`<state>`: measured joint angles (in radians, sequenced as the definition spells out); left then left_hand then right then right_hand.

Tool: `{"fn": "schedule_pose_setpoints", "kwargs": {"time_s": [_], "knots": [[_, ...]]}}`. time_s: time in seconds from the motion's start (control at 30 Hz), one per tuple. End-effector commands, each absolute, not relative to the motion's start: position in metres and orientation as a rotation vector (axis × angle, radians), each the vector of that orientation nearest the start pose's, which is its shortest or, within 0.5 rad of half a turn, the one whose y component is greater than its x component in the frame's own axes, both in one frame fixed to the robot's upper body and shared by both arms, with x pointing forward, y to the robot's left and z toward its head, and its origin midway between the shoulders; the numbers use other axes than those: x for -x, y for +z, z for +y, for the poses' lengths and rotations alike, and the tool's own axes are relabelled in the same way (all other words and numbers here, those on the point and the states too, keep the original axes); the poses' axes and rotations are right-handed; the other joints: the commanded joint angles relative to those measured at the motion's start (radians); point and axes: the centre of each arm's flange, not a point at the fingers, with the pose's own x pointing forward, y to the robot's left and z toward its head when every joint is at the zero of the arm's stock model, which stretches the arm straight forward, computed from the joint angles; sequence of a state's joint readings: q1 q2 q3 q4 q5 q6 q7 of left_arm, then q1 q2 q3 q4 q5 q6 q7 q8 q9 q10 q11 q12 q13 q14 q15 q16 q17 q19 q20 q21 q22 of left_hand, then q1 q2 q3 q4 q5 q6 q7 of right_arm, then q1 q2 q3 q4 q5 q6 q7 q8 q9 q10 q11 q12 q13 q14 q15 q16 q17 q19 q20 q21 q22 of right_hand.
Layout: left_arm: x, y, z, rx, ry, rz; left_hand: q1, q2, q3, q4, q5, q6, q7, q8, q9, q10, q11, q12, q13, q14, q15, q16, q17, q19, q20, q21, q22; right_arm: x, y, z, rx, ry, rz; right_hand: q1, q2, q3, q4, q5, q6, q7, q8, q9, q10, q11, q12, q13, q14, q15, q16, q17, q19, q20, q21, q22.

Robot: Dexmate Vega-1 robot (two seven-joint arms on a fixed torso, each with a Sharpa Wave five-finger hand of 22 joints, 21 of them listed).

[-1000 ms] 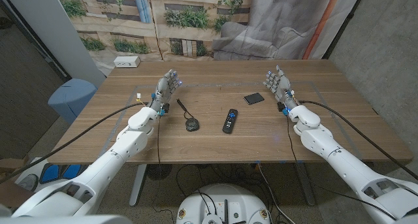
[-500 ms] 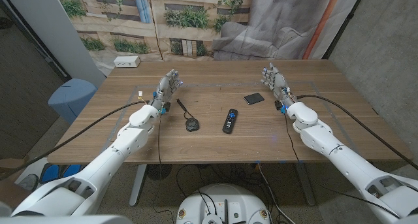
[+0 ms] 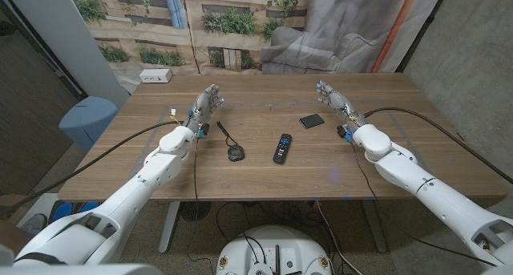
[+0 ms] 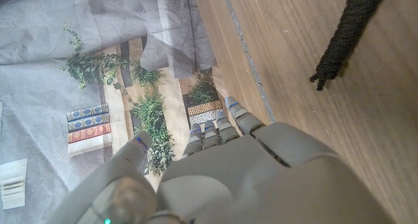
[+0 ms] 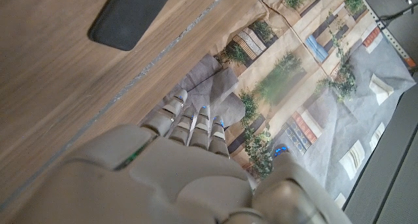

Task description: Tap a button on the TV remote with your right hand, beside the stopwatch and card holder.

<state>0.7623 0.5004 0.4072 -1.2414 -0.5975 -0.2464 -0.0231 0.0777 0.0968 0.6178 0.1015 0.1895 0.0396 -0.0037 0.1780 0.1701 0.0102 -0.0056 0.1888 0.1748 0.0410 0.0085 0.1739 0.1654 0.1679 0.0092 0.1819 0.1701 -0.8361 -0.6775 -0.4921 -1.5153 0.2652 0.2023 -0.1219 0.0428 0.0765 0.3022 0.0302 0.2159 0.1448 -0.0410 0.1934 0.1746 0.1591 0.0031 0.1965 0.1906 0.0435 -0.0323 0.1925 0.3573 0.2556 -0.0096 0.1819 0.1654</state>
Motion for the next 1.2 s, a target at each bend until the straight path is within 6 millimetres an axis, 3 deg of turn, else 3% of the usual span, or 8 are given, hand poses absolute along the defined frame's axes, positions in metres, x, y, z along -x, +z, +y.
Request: {"fn": "schedule_pose_setpoints", "kwargs": {"time_s": [0.03, 0.57, 0.87, 1.07, 1.2], "knots": [[-0.668, -0.005, 0.279, -0.041, -0.194, -0.601, 0.006, 0.070, 0.013, -0.001, 0.004, 0.003, -0.004, 0.005, 0.004, 0.008, -0.008, 0.003, 0.002, 0.004, -0.010, 0.001, 0.003, -0.001, -0.005, 0.006, 0.001, -0.599, -0.013, -0.246, 0.868, 0.114, -0.652, 0.009, 0.025, 0.013, -0.004, 0.004, -0.005, -0.011, -0.004, 0.002, -0.011, 0.000, -0.003, 0.003, 0.000, -0.006, 0.001, -0.004, -0.003, -0.005, 0.004, 0.003], [-0.665, -0.006, 0.287, -0.023, -0.171, -0.605, 0.010, 0.066, 0.027, -0.019, 0.001, 0.015, -0.013, 0.007, 0.004, 0.022, -0.019, 0.007, 0.002, 0.013, -0.020, 0.003, 0.001, -0.013, -0.017, 0.004, 0.001, -0.576, -0.014, -0.225, 1.248, 0.058, -0.713, 0.022, 0.030, 0.028, -0.015, 0.001, -0.028, -0.047, -0.012, 0.001, -0.028, -0.019, -0.008, 0.001, -0.015, -0.020, -0.004, -0.025, -0.022, -0.019, 0.000, 0.003], [-0.664, -0.008, 0.290, -0.025, -0.165, -0.590, 0.010, 0.066, 0.033, -0.025, 0.000, 0.018, -0.012, 0.007, 0.004, 0.029, -0.019, 0.008, 0.002, 0.018, -0.022, 0.004, 0.001, -0.012, -0.017, 0.005, 0.001, -0.569, -0.023, -0.217, 1.432, 0.046, -0.698, 0.007, 0.036, 0.028, -0.004, -0.005, -0.038, -0.058, -0.014, 0.001, -0.060, -0.025, -0.015, 0.000, -0.044, -0.015, -0.007, -0.030, -0.041, -0.022, -0.002, 0.003], [-0.664, -0.010, 0.291, -0.026, -0.160, -0.585, 0.010, 0.066, 0.036, -0.027, 0.000, 0.018, -0.012, 0.007, 0.004, 0.029, -0.018, 0.008, 0.002, 0.019, -0.022, 0.004, 0.001, -0.012, -0.018, 0.006, 0.001, -0.566, -0.029, -0.213, 1.502, 0.056, -0.683, -0.011, 0.039, 0.028, 0.010, -0.011, -0.069, -0.061, -0.017, 0.000, -0.128, -0.021, -0.023, -0.001, -0.098, -0.002, -0.010, -0.036, -0.090, -0.025, -0.008, 0.003], [-0.663, -0.012, 0.292, -0.028, -0.159, -0.581, 0.009, 0.065, 0.038, -0.028, -0.001, 0.018, -0.013, 0.006, 0.004, 0.030, -0.018, 0.007, 0.002, 0.021, -0.021, 0.004, 0.002, -0.011, -0.018, 0.006, 0.001, -0.566, -0.032, -0.212, 1.533, 0.072, -0.680, -0.013, 0.042, 0.028, 0.012, -0.012, -0.076, -0.083, -0.016, 0.000, -0.154, -0.023, -0.023, -0.001, -0.124, -0.001, -0.010, -0.038, -0.119, -0.014, -0.010, 0.004]]}}
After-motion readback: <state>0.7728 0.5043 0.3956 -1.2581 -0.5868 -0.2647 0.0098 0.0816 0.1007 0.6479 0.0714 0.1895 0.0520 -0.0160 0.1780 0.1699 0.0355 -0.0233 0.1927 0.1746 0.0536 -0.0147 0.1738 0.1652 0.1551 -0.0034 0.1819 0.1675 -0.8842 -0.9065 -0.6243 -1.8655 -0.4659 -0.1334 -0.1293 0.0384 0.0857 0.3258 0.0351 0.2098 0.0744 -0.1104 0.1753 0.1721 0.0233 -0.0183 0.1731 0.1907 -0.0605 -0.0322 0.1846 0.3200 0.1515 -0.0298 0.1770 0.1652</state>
